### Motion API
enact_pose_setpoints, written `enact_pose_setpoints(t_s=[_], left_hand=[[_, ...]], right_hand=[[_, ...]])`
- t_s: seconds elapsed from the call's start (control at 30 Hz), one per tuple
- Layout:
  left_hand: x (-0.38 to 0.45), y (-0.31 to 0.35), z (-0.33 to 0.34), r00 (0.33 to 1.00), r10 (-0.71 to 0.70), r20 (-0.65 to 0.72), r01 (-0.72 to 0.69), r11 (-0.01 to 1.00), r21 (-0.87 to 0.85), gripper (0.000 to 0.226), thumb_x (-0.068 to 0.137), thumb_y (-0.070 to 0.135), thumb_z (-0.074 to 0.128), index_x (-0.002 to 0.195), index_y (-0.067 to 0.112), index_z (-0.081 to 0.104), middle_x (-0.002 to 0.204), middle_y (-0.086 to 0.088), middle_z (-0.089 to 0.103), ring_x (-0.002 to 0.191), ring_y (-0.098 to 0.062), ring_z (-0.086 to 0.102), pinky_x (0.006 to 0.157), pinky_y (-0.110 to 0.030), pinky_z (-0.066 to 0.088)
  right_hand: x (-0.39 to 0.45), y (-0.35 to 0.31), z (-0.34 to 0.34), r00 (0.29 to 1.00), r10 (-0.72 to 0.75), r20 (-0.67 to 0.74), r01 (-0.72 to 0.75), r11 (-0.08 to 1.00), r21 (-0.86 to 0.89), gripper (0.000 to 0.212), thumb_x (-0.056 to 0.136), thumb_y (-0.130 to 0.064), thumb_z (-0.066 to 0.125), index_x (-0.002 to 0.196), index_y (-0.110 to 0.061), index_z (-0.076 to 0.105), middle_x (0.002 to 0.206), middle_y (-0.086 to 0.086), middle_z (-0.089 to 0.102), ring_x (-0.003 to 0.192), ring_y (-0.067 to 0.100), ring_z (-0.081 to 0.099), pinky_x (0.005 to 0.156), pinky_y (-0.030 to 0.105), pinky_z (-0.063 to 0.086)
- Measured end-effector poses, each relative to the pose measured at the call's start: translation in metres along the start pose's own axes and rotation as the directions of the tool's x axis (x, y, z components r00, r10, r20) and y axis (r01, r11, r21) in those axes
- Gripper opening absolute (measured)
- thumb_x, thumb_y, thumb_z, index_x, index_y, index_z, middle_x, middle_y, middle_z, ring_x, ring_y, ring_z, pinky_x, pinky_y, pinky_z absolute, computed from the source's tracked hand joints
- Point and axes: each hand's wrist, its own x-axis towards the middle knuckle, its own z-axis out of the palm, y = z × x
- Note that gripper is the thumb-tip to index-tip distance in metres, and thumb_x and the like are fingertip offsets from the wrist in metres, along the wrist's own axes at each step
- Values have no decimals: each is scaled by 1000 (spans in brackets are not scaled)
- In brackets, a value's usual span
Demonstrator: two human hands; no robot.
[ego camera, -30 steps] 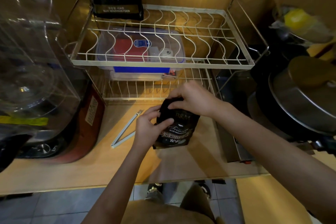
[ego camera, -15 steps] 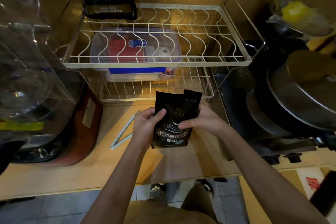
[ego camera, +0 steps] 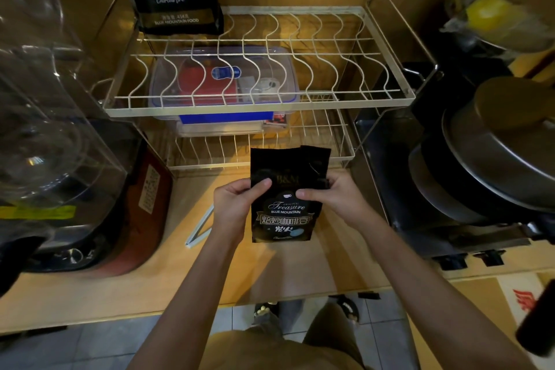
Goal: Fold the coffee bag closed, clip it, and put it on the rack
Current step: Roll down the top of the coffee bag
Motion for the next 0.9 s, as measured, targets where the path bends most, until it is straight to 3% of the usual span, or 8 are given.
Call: enact_pose_setpoints(t_s=[0.1, 0.2, 0.3, 0.4, 0.63, 0.77, 0.83, 0.9], left_hand=[[4, 1, -5, 999, 41, 10, -40, 998, -40, 20, 69, -2, 69, 69, 16, 58, 64, 7, 73, 71, -10, 69, 62, -25, 55], [3, 0, -3, 996, 46, 70, -42, 998, -53, 36, 70, -7, 66, 81, 20, 45, 71, 5, 74, 75, -9, 70, 60, -22, 56], [0, -3, 4, 988, 46, 147, -70, 985, 160, 30, 70, 5, 70, 95, 16, 59, 86, 3, 70, 81, -10, 69, 65, -23, 54], [2, -2, 8, 990, 51, 133, -75, 979, 187, 17, 72, 9, 70, 81, 22, 65, 79, 2, 70, 69, -6, 69, 61, -19, 54], [11, 8, 0, 972, -43, 230, -8, 977, 215, 14, 80, 8, 62, 81, 22, 67, 66, 15, 73, 68, -4, 68, 59, -14, 53], [13, 15, -12, 949, -144, 281, 86, 974, 211, 16, 87, 17, 52, 83, 12, 67, 74, 1, 75, 76, -13, 69, 69, -24, 55], [15, 17, -14, 968, -83, 238, 20, 966, 256, 21, 87, 19, 53, 87, 2, 66, 81, -11, 71, 80, -25, 65, 73, -38, 48], [15, 16, -15, 976, -29, 217, -29, 965, 260, 18, 86, 18, 54, 94, 7, 66, 80, -6, 74, 80, -25, 66, 75, -43, 46]], right_hand=[[-3, 7, -5, 1000, 0, 26, -1, 1000, 21, 45, 67, 11, 71, 102, -15, 61, 99, -3, 67, 88, 0, 68, 73, 14, 54], [-5, 14, -4, 1000, 0, -14, 1, 998, 56, 39, 68, 11, 69, 101, -10, 64, 95, -2, 70, 85, 4, 69, 73, 17, 56], [-5, 15, 0, 997, 12, -73, -9, 999, 43, 24, 70, 8, 69, 85, -11, 69, 71, -10, 75, 71, 2, 69, 63, 14, 54], [-6, 13, 3, 994, 8, -114, -3, 999, 37, 14, 74, 7, 66, 77, -7, 68, 57, -13, 72, 57, -1, 66, 53, 11, 50], [-6, 8, 5, 994, 29, -108, -20, 997, 79, 16, 73, 6, 67, 80, -9, 70, 63, -11, 74, 66, 2, 69, 59, 14, 53], [-7, 5, 7, 992, 59, -113, -45, 992, 121, 12, 77, -1, 66, 80, -11, 70, 67, -8, 74, 69, 5, 69, 61, 13, 53], [-6, 5, 9, 989, 69, -133, -51, 990, 133, 11, 77, -4, 66, 85, -10, 71, 76, -5, 74, 74, 9, 69, 65, 15, 54], [-7, 4, 10, 987, 85, -136, -64, 986, 152, 14, 77, -4, 66, 89, -10, 71, 82, -3, 74, 78, 10, 70, 66, 16, 54]])
